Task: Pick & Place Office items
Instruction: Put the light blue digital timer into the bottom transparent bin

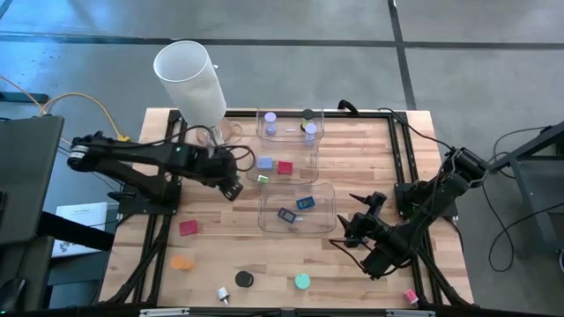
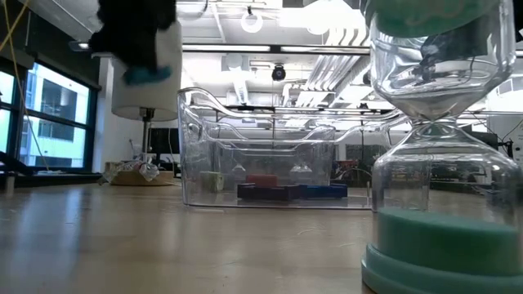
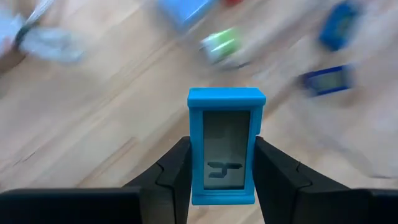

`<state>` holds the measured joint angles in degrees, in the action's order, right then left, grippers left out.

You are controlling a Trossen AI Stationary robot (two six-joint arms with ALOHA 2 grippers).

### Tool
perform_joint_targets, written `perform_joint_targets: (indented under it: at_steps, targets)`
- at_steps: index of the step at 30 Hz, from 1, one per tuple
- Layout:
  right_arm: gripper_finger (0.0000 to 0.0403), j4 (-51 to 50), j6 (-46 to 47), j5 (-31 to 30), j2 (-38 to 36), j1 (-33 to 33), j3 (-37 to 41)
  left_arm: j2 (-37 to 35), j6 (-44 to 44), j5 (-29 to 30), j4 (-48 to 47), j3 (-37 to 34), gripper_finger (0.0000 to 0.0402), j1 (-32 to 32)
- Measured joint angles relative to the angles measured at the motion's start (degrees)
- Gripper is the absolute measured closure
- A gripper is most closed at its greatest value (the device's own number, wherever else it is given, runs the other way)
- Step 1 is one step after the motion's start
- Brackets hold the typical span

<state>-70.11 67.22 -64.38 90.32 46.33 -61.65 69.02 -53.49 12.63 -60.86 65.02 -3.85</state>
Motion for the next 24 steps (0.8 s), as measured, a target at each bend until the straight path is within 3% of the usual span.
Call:
perform_joint_targets:
  at_steps: [6, 11, 17, 24]
  targets:
    - [0.0048, 0.09, -0.02, -0.01, 0.00, 0.00, 0.00, 2.04, 2.04, 4.42, 10.98, 6.13, 0.0277, -7.73]
    - [0.0048, 0.13, -0.02, 0.00, 0.00, 0.00, 0.00, 6.60, 8.38, 4.00, 20.28, 8.85, 0.0277, -10.44]
    - [0.0048, 0.14, -0.02, 0.02, 0.00, 0.00, 0.00, 15.48, 12.04, -1.94, 22.11, 14.54, 0.0277, -10.09]
    - [0.0048, 0.13, -0.02, 0.09, 0.00, 0.07, 0.00, 27.00, 17.99, -10.43, 17.85, 27.00, 0.0277, -7.97]
